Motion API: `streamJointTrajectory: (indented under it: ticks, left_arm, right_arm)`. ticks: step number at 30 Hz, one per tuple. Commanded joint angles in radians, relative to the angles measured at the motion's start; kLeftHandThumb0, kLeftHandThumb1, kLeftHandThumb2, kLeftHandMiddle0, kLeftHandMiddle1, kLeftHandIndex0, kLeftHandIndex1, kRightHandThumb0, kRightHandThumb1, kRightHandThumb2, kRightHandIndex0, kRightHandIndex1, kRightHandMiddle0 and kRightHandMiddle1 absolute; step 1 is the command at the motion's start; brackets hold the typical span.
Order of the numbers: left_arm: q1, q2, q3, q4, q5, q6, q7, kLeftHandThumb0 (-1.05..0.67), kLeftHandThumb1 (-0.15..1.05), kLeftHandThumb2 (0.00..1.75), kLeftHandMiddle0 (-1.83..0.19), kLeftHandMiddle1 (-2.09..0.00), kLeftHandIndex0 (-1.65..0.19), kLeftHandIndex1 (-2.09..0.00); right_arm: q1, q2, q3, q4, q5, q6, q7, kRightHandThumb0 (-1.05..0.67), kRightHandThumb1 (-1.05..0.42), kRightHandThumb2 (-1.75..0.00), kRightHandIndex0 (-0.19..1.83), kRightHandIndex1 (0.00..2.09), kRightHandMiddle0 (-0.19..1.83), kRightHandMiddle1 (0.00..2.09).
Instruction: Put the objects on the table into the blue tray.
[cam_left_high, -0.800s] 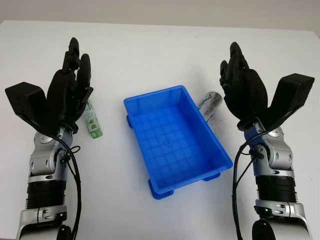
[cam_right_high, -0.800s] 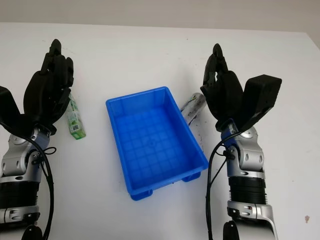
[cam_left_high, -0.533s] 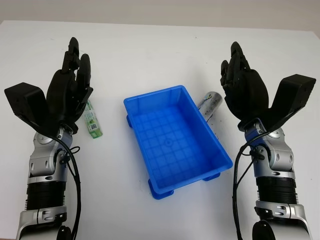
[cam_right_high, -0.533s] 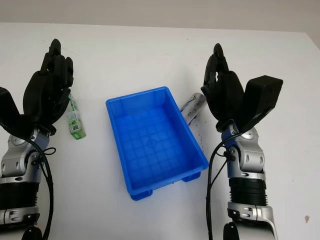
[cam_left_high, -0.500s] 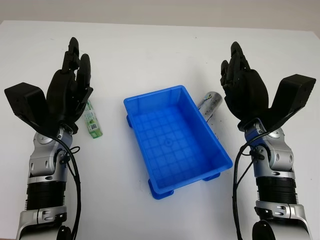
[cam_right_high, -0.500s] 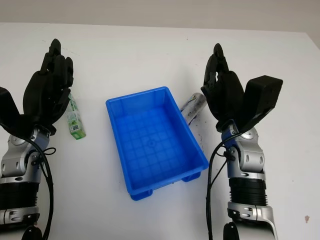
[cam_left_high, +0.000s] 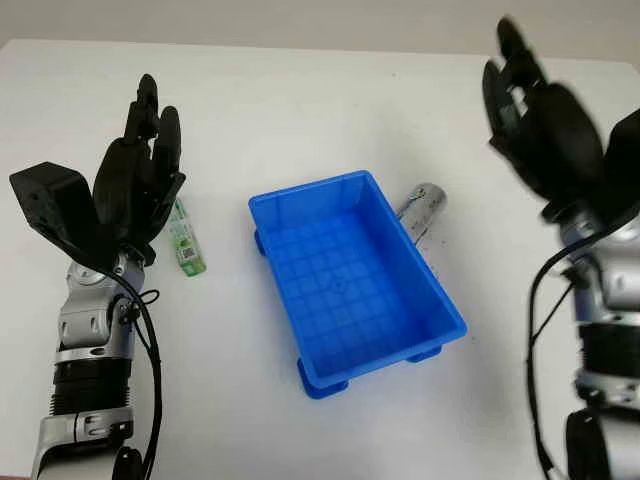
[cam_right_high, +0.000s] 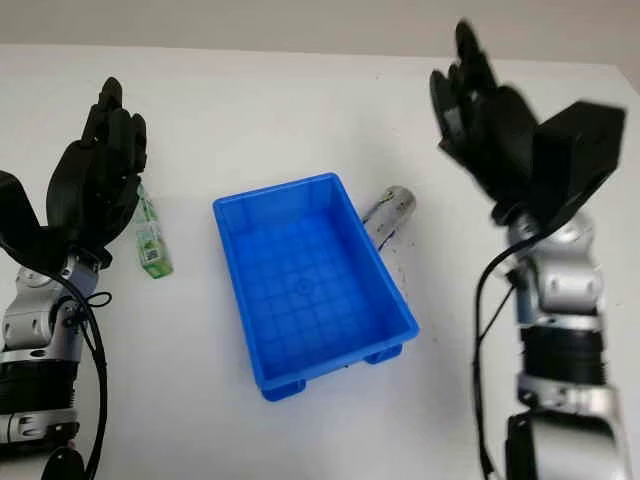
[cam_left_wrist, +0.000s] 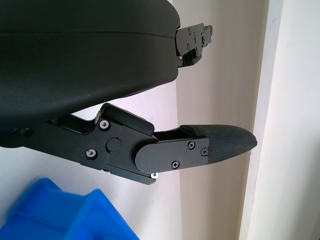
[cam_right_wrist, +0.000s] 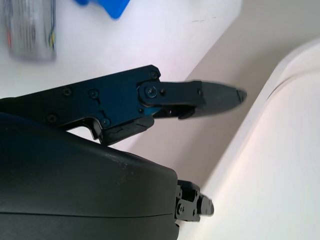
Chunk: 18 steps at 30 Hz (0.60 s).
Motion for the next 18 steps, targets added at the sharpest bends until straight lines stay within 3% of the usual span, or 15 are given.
streamJointTrajectory:
  ticks: [1, 4, 7, 14, 18]
  left_arm:
    - [-0.006, 0.007, 0.0, 0.009, 0.005, -0.014, -0.004, -0.82, 1.05, 0.54, 0.19, -0.02, 0.19, -0.02]
    - [-0.012, 0.009, -0.002, 0.023, 0.006, -0.021, -0.007, -0.82, 1.05, 0.54, 0.19, -0.03, 0.19, -0.03]
    - [-0.022, 0.014, -0.003, 0.035, 0.006, -0.022, -0.013, -0.82, 1.05, 0.54, 0.19, -0.04, 0.19, -0.03]
    - [-0.042, 0.019, -0.001, 0.052, 0.006, -0.022, -0.019, -0.81, 1.05, 0.54, 0.19, -0.05, 0.19, -0.03]
    - [-0.046, 0.021, -0.002, 0.052, 0.01, -0.018, -0.017, -0.81, 1.05, 0.54, 0.19, -0.04, 0.19, -0.03]
  right_arm:
    - [-0.044, -0.061, 0.028, 0.027, -0.017, 0.004, 0.056, -0.82, -0.99, -0.08, 0.03, 0.12, 0.05, 0.17]
    - [-0.092, -0.112, 0.046, 0.037, -0.026, 0.053, 0.119, -0.83, -0.89, -0.03, 0.03, 0.11, 0.06, 0.18]
    - [-0.116, -0.158, 0.093, 0.066, -0.1, 0.004, 0.145, -0.82, -0.83, -0.02, 0.05, 0.12, 0.08, 0.19]
    - [-0.15, -0.234, 0.234, 0.19, -0.32, -0.302, 0.171, -0.72, -0.66, -0.03, 0.21, 0.13, 0.2, 0.14]
    - [-0.158, -0.245, 0.298, 0.312, -0.43, -0.501, 0.129, -0.72, -0.68, -0.05, 0.18, 0.1, 0.23, 0.12]
